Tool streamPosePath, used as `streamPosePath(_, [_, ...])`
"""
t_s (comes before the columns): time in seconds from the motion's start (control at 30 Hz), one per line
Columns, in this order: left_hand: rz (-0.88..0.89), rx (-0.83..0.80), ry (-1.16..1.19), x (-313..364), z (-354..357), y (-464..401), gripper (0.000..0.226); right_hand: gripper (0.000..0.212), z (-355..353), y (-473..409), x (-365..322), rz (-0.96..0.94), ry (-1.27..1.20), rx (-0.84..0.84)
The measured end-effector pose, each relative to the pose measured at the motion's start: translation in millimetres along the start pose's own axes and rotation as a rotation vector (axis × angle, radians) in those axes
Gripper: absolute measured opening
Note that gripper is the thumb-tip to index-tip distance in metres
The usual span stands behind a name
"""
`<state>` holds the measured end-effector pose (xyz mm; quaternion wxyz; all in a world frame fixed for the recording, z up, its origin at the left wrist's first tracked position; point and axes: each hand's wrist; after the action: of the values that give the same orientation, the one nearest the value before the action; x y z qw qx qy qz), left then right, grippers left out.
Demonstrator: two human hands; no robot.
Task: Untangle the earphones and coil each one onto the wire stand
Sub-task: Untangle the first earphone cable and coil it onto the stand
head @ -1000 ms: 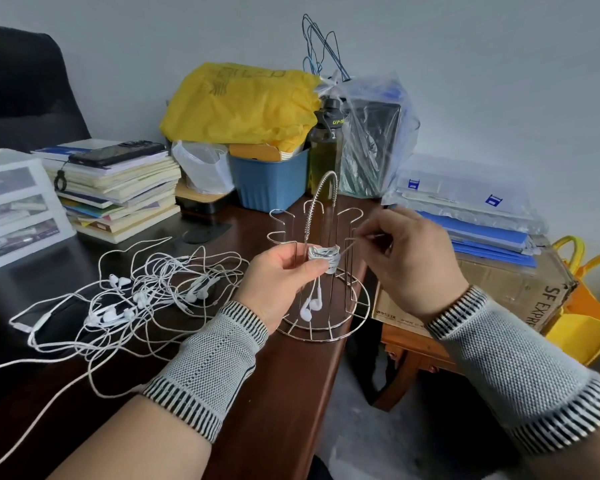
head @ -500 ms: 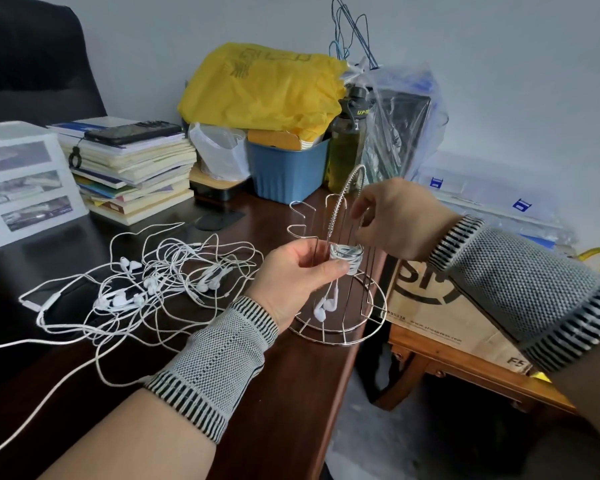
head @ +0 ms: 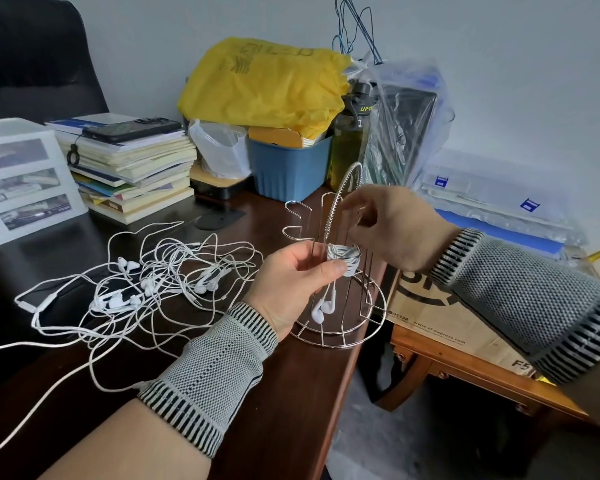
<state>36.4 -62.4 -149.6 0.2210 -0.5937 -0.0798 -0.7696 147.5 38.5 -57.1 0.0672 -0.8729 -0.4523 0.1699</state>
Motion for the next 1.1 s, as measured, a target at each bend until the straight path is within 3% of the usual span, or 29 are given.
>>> streamPosePath(0.13, [-0.024, -0.010, 0.046, -1.5, -1.0, -1.6, 0.015, 0.011, -2.7, -5.2, 3.9, 0.118, -0.194, -0.009])
streamPosePath(0.27, [-0.051, -0.009, 0.071, -1.8, -1.6, -2.5, 0.018, 0.008, -0.1, -7.6, 7.9, 0.127, -0.278, 0.004])
streamPosePath(0.37, [-0.041, -0.012, 0.063, -0.7, -0.5, -1.2, 0.009, 0.015, 1.6, -7.1, 9.1, 0.002, -0.142, 0.001])
streamPosePath(0.47, [-0.026, -0.013, 0.077, -1.0, -1.3, -0.7, 0.014, 0.020, -2.7, -5.1, 4.3, -0.132, 0.036, -0.062])
streamPosePath(0.73, [0.002, -0.044, 0.114, -3.7, -1.6, -0.7, 0.012, 0.008, -18.0, -9.1, 2.9, -0.249, 0.170, -0.206])
streamPosePath(1.1, [-0.002, -0.018, 0.106, -4.5, -0.4, -2.1, 0.019, 0.016, -22.2, -10.0, 1.7, -0.257, 0.075, -0.339])
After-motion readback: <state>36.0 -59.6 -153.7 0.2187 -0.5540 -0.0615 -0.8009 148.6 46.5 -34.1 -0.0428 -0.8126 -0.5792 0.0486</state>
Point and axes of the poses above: each hand's wrist, its own y-axis away from the middle knuckle, its own z-axis out of the palm, x = y × z, and after that the axes turned 6 degrees about y, right-handed
